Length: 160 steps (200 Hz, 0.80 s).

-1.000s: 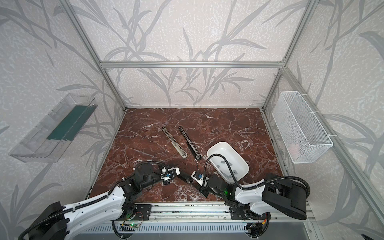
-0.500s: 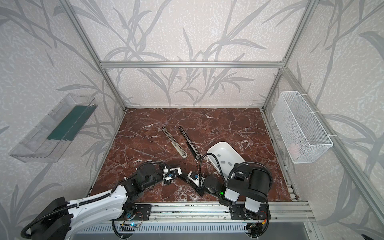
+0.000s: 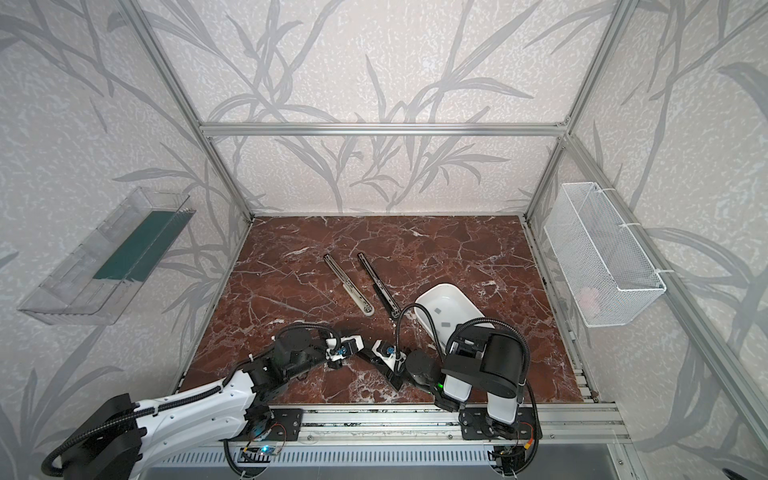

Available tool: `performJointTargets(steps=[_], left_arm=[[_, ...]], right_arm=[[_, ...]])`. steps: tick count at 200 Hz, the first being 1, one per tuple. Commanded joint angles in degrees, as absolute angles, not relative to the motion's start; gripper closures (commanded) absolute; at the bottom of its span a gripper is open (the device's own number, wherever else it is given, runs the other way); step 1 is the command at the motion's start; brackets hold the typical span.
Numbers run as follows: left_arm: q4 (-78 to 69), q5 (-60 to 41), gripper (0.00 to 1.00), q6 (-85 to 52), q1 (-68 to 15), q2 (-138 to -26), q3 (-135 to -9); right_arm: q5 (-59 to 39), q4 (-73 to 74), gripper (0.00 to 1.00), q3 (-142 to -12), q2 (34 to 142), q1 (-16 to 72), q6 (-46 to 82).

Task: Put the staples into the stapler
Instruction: 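Lower the left gripper onto the small stapler's top while the right holds it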

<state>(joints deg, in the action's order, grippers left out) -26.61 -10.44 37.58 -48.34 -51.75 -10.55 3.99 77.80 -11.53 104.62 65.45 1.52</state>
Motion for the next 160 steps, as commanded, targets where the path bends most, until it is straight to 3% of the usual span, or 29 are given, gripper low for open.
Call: performJointTargets(steps=[1,44,60,83,118,160], left_arm=[[-27.1,-10.3,0.68,39.0,-48.8,-51.0,-10.9],[-26.8,-9.9,0.68,39.0,-48.9,-50.4,-10.8],[-26.7,-10.0,0.68,39.0,-48.9,-50.4,-10.8],[-27.1,-10.1,0.69,39.1,-48.9,-50.9,-10.9],[-27.1,-10.0,0.69,39.2,-49.0,-51.4,-10.9],[-27.1,-9.9,0.69,39.3,-49.0,-51.0,-10.8]], right_arm=[[4.2,80.4,0.61,-13.1,105.8,65.3,2.1],[3.7,80.4,0.71,-14.5,107.4,65.3,3.0],[3.3,80.4,0.71,-14.5,107.6,65.3,3.2],[4.0,80.4,0.61,-13.6,107.1,65.3,3.7],[4.2,80.5,0.69,-13.4,107.9,65.4,4.9],[4.1,80.5,0.69,-14.0,108.6,65.4,4.9]])
